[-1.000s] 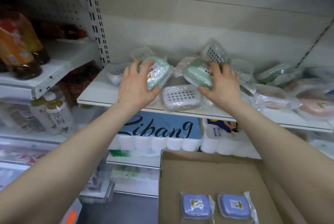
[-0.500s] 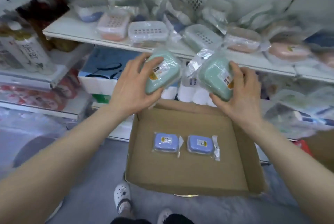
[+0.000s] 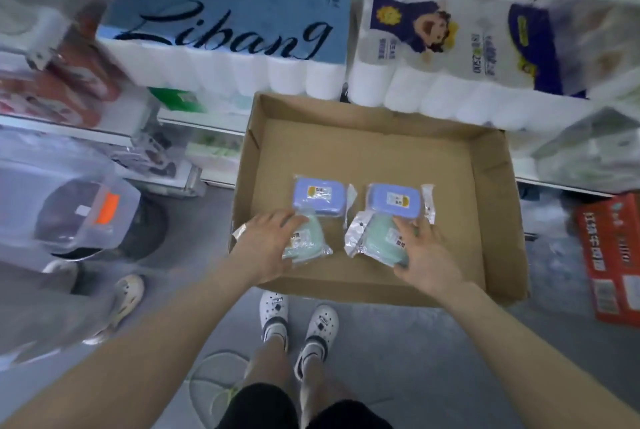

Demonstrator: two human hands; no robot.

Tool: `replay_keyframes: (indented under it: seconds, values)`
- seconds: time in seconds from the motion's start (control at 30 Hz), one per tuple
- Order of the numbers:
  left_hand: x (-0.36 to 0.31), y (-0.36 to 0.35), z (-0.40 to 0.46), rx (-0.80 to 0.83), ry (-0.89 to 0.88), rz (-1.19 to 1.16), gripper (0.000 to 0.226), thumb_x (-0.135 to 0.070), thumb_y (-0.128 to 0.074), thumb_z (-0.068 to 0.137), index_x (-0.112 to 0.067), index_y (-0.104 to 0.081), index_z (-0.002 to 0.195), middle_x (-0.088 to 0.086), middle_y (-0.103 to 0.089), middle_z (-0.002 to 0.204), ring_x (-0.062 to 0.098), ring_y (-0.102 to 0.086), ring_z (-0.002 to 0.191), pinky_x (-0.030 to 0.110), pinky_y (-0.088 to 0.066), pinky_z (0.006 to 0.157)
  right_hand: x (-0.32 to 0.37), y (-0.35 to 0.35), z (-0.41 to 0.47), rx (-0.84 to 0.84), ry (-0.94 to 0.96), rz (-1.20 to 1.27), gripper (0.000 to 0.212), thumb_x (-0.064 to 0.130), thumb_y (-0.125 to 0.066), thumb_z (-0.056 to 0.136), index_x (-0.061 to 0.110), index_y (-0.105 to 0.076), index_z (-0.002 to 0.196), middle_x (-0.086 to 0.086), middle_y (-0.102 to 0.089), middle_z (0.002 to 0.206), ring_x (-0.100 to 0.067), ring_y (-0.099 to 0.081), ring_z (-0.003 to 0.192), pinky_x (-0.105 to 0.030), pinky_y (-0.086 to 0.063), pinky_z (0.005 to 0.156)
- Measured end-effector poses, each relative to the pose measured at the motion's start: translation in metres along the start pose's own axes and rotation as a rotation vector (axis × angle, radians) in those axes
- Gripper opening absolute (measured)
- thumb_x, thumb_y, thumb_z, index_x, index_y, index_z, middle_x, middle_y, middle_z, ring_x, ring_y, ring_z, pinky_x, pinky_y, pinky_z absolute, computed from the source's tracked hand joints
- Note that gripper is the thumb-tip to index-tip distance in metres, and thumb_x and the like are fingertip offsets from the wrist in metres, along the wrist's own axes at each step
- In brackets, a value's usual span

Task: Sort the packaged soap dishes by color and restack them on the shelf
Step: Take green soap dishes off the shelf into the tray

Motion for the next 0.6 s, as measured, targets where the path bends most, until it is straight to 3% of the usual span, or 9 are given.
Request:
replay_keyframes:
  seconds: [0.13, 0.3, 0.5, 0.6]
  values:
    - [0.0, -0.04, 0.014, 0.116, -0.013, 0.073, 0.084, -0.036, -0.071, 0.079, -0.027, -0.026, 0.149, -0.001, -0.024, 0.157, 0.025, -0.027, 0.141, 0.041, -0.02, 0.116, -0.001, -0.033, 0.014, 0.068, 0.028, -0.031, 0.104, 0.03, -0.077, 0.074, 0.032, -0.01, 0.153, -0.012, -0.02, 0.15, -0.033, -0.032, 0.135, -0.044, -0.035, 0.112]
    - [0.004, -0.069, 0.027, 0.169, -0.009, 0.107, 0.086, -0.016, -0.068, 0.081, -0.03, -0.02, 0.15, -0.006, -0.013, 0.16, 0.023, -0.015, 0.145, 0.042, -0.015, 0.119, 0.005, -0.055, 0.03, 0.043, 0.138, -0.134, 0.096, 0.025, -0.076, 0.077, 0.027, -0.017, 0.153, -0.011, -0.031, 0.144, -0.032, -0.037, 0.131, -0.043, -0.032, 0.112]
    - [0.005, -0.062, 0.025, 0.196, 0.021, 0.067, 0.08, -0.038, -0.066, 0.086, -0.03, -0.02, 0.15, -0.002, -0.015, 0.159, 0.023, -0.012, 0.146, 0.041, -0.013, 0.12, 0.005, -0.052, 0.033, 0.03, 0.172, -0.149, 0.085, 0.034, -0.074, 0.077, 0.024, -0.028, 0.147, -0.009, -0.039, 0.14, -0.03, -0.044, 0.127, -0.046, -0.037, 0.109]
    - [0.004, -0.042, 0.024, 0.149, 0.037, 0.056, 0.082, -0.036, -0.067, 0.085, -0.032, -0.018, 0.15, -0.001, -0.02, 0.158, 0.023, -0.017, 0.145, 0.039, -0.015, 0.12, 0.009, -0.022, 0.03, -0.066, 0.203, -0.16, 0.069, 0.038, -0.069, 0.084, 0.019, -0.04, 0.143, -0.011, -0.048, 0.135, -0.031, -0.05, 0.121, -0.046, -0.042, 0.103]
Point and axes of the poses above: each hand's wrist, its own z-axis towards the middle knuckle, its own y-axis out of the back of the hand, x = y × z, the point moved 6 cm from there along z, towards the middle knuckle
